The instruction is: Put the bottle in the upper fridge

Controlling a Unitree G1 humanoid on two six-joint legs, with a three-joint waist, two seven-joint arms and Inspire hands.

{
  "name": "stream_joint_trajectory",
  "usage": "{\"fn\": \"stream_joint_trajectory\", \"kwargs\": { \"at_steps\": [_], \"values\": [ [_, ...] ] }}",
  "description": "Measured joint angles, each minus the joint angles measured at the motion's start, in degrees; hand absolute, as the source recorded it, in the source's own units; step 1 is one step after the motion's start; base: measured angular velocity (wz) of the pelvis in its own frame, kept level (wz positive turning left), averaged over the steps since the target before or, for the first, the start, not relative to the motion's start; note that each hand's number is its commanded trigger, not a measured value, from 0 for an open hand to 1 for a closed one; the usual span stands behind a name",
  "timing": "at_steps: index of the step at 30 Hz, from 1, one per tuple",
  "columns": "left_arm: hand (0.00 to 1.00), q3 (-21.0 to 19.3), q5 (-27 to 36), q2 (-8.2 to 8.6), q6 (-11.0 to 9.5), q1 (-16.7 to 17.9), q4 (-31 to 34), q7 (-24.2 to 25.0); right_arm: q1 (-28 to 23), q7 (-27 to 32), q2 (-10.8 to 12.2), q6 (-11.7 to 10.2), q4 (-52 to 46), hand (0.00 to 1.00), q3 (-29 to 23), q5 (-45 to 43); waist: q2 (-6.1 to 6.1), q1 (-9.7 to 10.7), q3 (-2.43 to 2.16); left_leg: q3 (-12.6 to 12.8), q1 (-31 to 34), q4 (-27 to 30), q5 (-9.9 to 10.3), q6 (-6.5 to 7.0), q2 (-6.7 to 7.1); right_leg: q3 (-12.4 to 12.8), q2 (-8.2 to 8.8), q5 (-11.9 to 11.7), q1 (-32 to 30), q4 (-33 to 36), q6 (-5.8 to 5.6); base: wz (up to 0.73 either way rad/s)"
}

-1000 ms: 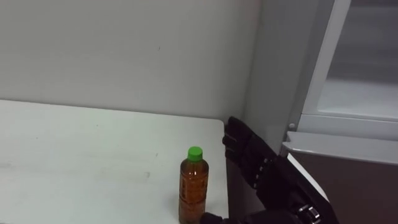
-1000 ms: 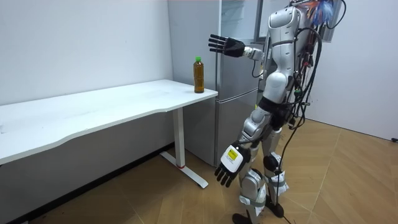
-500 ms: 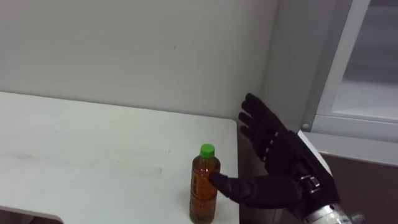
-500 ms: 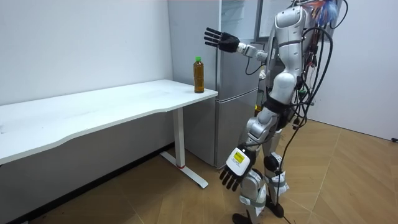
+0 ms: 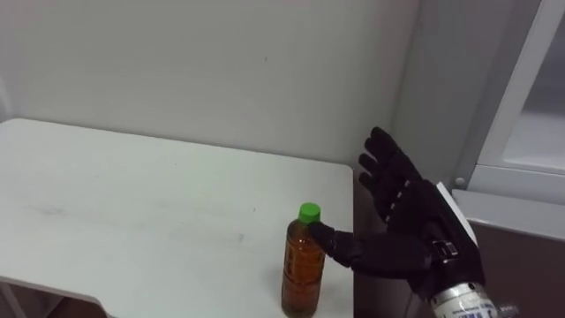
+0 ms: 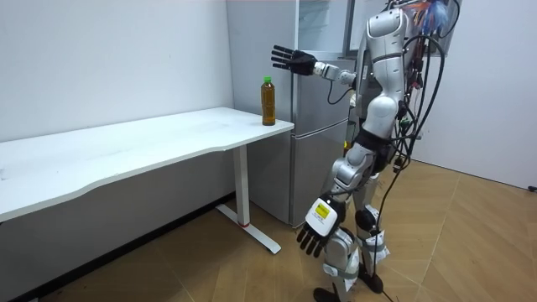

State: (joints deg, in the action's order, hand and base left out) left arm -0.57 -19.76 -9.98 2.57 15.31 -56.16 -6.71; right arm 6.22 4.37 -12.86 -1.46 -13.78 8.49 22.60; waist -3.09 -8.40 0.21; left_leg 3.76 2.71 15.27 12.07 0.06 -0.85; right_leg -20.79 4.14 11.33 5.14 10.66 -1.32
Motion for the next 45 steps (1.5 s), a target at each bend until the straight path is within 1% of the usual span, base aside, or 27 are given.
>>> {"fn": "stream_joint_trajectory", "kwargs": {
  "at_steps": [3, 5, 9, 15, 18, 22, 26, 31, 36, 38, 43, 45],
  "values": [
    [0.00, 0.02, -0.16, 0.00, 0.03, 0.10, 0.07, 0.01, 0.00, 0.75, -1.01, -0.10, 0.46, 0.00, 1.51, -0.60, -0.02, 0.01, -0.01, -0.33, 0.14, -0.01, -0.06, -0.07, 0.03, -0.44, 0.00, 0.00, -0.01, 0.00, 0.00, 0.06],
    [0.00, 0.02, -0.52, 0.00, 0.14, 0.13, 0.07, 0.17, 0.00, 0.74, -0.99, -0.10, 1.14, 0.00, 1.79, -0.68, -0.04, -0.04, -0.03, -0.73, 0.33, -0.01, -0.19, -0.04, 0.11, -0.78, 0.02, 0.00, -0.04, 0.00, 0.00, 0.09],
    [0.00, 0.01, -0.64, 0.01, 1.20, 0.23, 0.08, 1.06, 0.00, 1.05, -0.98, -0.10, 2.08, 0.00, 1.79, -0.60, -0.02, -0.62, -0.04, -0.78, 0.58, -0.09, -0.40, 0.01, 0.17, -1.03, 0.12, -0.01, -0.26, 0.00, 0.00, 0.02],
    [0.00, 0.02, -0.68, 0.01, 1.38, 0.27, 0.11, 1.17, 0.05, 2.96, -0.99, -0.09, 3.19, 0.00, 1.79, -0.63, -0.04, -1.34, -0.05, -1.02, 0.66, -0.15, -0.63, 0.22, 0.50, -1.43, 0.42, -0.03, -0.27, 0.22, -0.03, 0.02],
    [0.00, 0.01, -0.69, 0.00, 2.02, 0.31, 0.16, 1.17, 0.29, 4.00, -0.83, -0.10, 3.59, 0.00, 1.85, -0.60, -0.03, -1.48, -0.04, -1.20, 0.70, -0.11, -0.72, 0.37, 0.66, -1.62, 0.59, -0.06, -0.22, 0.45, -0.10, 0.04],
    [0.00, 0.22, -1.06, -0.02, 2.15, 0.21, -0.13, 1.15, 2.97, 5.92, -0.46, -0.38, 10.07, 0.00, 3.58, -0.81, -0.07, -1.57, 0.00, -1.34, 0.76, 0.12, -0.79, 0.48, 0.73, -2.02, 0.83, -0.06, -0.24, 1.03, -0.12, 0.03],
    [0.00, 1.63, -1.09, -0.09, 2.24, -0.23, -0.20, 1.15, 3.39, 8.04, -0.28, -0.37, 12.37, 0.00, 4.77, -0.62, -0.23, -1.75, -0.01, -2.22, 2.29, 0.42, -1.18, 0.67, 1.04, -3.06, 1.12, -0.05, -1.21, 1.18, -0.13, 0.14],
    [0.00, 2.38, -1.13, -0.09, 3.38, -0.02, -0.07, 1.15, 4.08, 10.37, 0.15, -0.37, 13.67, 0.00, 6.28, -0.94, -0.48, -3.17, 0.24, -2.38, 2.77, 0.35, -1.70, 0.92, 1.41, -3.17, 1.50, 0.02, -1.72, 1.24, -0.24, 0.03],
    [0.00, 3.90, -1.13, -0.02, 3.44, -0.10, 0.16, 1.15, 5.61, 12.20, 0.30, -0.37, 16.27, 0.00, 8.25, -0.94, -0.54, -4.47, 0.32, -2.34, 3.17, 0.32, -1.80, 1.12, 1.69, -3.05, 1.76, 0.02, -2.17, 1.17, -0.56, 0.01],
    [0.00, 4.07, -1.13, -0.02, 3.48, -0.08, 0.92, 1.15, 5.89, 12.50, 0.33, -0.37, 16.84, 0.00, 8.37, -0.93, -0.38, -4.56, 0.43, -2.39, 3.22, 0.29, -1.80, 1.14, 1.75, -3.08, 1.77, -0.01, -2.17, 1.12, -0.61, 0.02],
    [0.00, 4.50, -1.13, -0.03, 3.57, -0.08, 2.20, 1.15, 6.41, 14.34, 0.46, -0.37, 17.77, 0.00, 9.49, -0.93, 0.30, -4.65, 0.86, -2.37, 3.22, 0.06, -1.80, 1.13, 1.75, -3.06, 1.76, 0.06, -2.26, 1.01, -0.71, 0.00],
    [0.00, 4.99, -1.12, -0.03, 3.68, -0.10, 2.39, 1.15, 6.51, 14.67, 0.41, -0.37, 17.90, 0.00, 10.04, -0.93, 0.39, -4.64, 0.85, -2.37, 3.22, 0.00, -1.80, 1.13, 1.78, -3.05, 1.77, 0.09, -2.28, 0.99, -0.75, 0.00]
  ]
}}
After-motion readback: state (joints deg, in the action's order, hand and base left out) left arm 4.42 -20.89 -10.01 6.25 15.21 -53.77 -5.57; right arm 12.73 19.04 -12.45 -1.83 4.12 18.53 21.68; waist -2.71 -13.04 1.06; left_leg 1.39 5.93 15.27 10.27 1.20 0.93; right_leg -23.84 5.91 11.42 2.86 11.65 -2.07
